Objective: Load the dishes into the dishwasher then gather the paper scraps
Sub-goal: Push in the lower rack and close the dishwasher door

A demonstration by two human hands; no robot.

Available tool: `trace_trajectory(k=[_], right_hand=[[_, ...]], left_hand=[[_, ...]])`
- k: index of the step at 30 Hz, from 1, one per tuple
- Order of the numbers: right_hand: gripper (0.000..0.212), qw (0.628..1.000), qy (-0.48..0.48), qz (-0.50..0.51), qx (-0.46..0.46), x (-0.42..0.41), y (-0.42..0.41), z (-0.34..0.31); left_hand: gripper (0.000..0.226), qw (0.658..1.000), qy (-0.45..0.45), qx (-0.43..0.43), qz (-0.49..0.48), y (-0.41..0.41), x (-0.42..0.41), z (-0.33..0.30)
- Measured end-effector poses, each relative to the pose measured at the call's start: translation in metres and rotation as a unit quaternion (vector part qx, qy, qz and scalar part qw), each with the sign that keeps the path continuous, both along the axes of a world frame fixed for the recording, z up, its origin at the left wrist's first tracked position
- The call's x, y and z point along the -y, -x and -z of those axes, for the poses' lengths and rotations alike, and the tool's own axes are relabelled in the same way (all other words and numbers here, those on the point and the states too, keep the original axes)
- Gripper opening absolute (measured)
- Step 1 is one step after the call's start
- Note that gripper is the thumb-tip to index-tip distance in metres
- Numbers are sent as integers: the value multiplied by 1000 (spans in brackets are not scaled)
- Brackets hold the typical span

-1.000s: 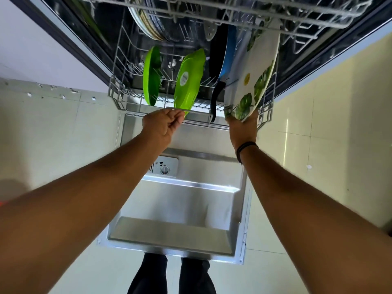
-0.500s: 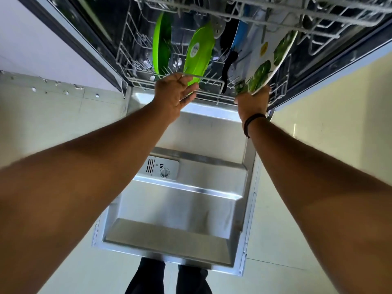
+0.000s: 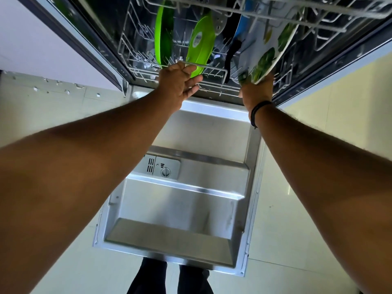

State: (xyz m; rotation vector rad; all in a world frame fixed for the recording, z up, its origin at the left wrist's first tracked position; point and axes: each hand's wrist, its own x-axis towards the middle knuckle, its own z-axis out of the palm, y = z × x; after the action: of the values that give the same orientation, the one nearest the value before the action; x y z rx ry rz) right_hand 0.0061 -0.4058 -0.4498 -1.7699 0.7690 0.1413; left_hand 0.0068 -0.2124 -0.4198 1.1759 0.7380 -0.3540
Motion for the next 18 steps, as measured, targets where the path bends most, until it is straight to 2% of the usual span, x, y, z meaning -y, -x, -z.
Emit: trace_trajectory(k=[2,5,8,11,15,18], right_hand=[[69,1000,10,-22,-11,4,6,3],[81,998,26,-45,-21,7,18,4],[85,997,29,-64,-35,2,40,-3],[83,992,37,-104,-57,-1,87,-2],[62,972,97,-193,-88,-15,170,6],[46,951,102,-252,-146,-32,235,10]], left_hand=[[33,1000,5,0,-3,3,2,-1],[35,1000,0,-14,1,15,1,-1],[17,999,-9,-43,14,40,-3,0],[15,995,-20,-95,24,81,-12,8],[16,982,-12,-189,18,162,-37,24],[15,972,-8,-235,-6,235,-63,35]])
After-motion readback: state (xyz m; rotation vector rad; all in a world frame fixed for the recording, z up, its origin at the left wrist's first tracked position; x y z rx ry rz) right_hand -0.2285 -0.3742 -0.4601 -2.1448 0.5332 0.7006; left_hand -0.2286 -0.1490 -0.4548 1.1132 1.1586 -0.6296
